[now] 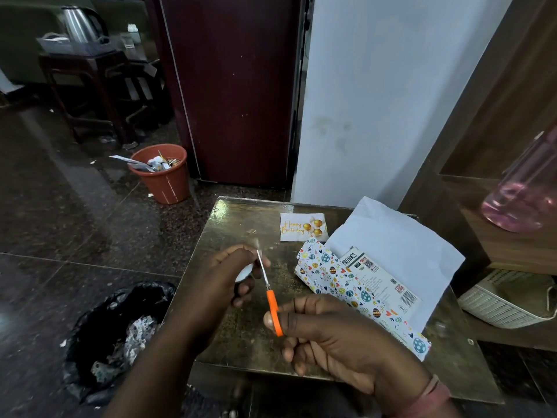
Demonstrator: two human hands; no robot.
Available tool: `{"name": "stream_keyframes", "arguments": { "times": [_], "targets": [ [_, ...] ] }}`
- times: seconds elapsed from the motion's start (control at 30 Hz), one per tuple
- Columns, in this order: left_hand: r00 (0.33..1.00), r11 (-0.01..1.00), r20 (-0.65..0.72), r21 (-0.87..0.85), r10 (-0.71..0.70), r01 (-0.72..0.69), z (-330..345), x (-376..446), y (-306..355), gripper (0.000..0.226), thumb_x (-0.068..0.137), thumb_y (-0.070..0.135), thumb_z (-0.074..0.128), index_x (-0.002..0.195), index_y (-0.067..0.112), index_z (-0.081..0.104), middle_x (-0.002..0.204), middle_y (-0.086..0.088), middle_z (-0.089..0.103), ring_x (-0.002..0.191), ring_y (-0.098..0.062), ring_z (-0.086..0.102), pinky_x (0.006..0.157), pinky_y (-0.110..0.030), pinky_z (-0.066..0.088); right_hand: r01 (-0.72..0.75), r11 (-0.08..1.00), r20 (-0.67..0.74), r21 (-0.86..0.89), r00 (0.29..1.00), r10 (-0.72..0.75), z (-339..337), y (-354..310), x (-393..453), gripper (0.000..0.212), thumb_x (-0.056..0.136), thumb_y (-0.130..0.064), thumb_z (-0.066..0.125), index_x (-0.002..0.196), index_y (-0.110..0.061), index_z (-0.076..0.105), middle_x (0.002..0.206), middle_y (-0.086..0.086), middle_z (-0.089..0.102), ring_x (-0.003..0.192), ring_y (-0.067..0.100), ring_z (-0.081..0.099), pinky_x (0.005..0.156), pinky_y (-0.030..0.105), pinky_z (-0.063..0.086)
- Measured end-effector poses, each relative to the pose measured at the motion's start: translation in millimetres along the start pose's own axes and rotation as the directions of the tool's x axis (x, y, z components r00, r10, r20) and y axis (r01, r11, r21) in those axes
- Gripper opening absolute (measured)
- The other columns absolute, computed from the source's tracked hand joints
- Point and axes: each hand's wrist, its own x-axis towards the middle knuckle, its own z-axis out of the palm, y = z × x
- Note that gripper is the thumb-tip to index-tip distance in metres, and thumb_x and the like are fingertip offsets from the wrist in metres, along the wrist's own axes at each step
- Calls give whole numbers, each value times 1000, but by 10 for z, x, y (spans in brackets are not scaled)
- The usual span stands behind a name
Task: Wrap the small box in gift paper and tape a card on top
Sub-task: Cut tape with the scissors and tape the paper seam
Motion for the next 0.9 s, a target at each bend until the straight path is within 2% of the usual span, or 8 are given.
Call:
{"name": "stream_keyframes", "arguments": {
  "times": [0.1,0.17,0.3,0.47,0.6,0.67,0.8,0.9],
  "targets": [
    [1000,998,-1,67,8,-8,-9,5,-12,42,74,45,62,89,8,74,69,-10,43,56,-15,35,53,-30,27,15,999,-4,-29,1000,-15,1,3,-2,19,75,-19,82,84,-7,72,63,2,62,54,14,56,44,23,46],
    [1000,997,-10,73,9,-8,-13,11,-22,38,78,41,61,91,8,74,67,-7,45,56,-15,35,53,-30,27,32,999,-16,-38,999,-33,-13,4,-5,18,74,-21,82,83,-7,74,65,2,64,55,14,55,44,23,46],
    [1000,999,-18,47,16,-15,-1,15,-30,30,91,30,58,91,5,74,70,-2,53,54,-11,36,50,-26,27,31,994,-59,-103,998,-37,-74,16,3,33,72,-23,89,91,-2,75,63,6,63,54,15,54,46,24,47],
    [1000,998,-15,65,4,-3,23,1,-13,34,84,32,55,91,7,76,79,-8,57,54,-11,38,48,-25,29,23,989,-119,-146,992,-41,-130,78,55,54,67,-32,87,98,9,71,65,16,58,53,18,52,45,25,48],
    [999,998,-35,69,-1,4,16,3,-34,35,93,28,56,93,-4,69,79,-16,53,52,-14,37,47,-25,29,20,976,-159,-218,986,-56,-147,68,57,41,77,-27,86,98,5,72,67,18,59,48,18,52,44,23,44],
    [999,997,-45,75,-6,10,14,0,-38,30,97,23,55,87,0,72,77,-17,54,52,-14,37,47,-25,28,2,960,-197,-280,979,-59,-180,67,55,33,86,-19,80,102,8,69,63,15,59,42,15,51,43,18,40],
    [999,996,-51,93,-12,17,48,-7,-30,29,99,16,52,83,6,74,74,-10,61,52,-13,38,47,-25,29,-6,937,-239,-351,968,-83,-212,77,54,29,88,-20,79,98,5,68,61,13,61,40,16,50,41,16,36],
    [999,995,-48,101,-6,11,38,-3,-32,30,97,23,57,90,-2,70,76,-16,58,53,-14,38,47,-26,29,-17,934,-258,-357,963,-81,-200,81,67,29,86,-23,80,97,1,68,62,13,62,40,16,50,40,16,35]
  ]
}}
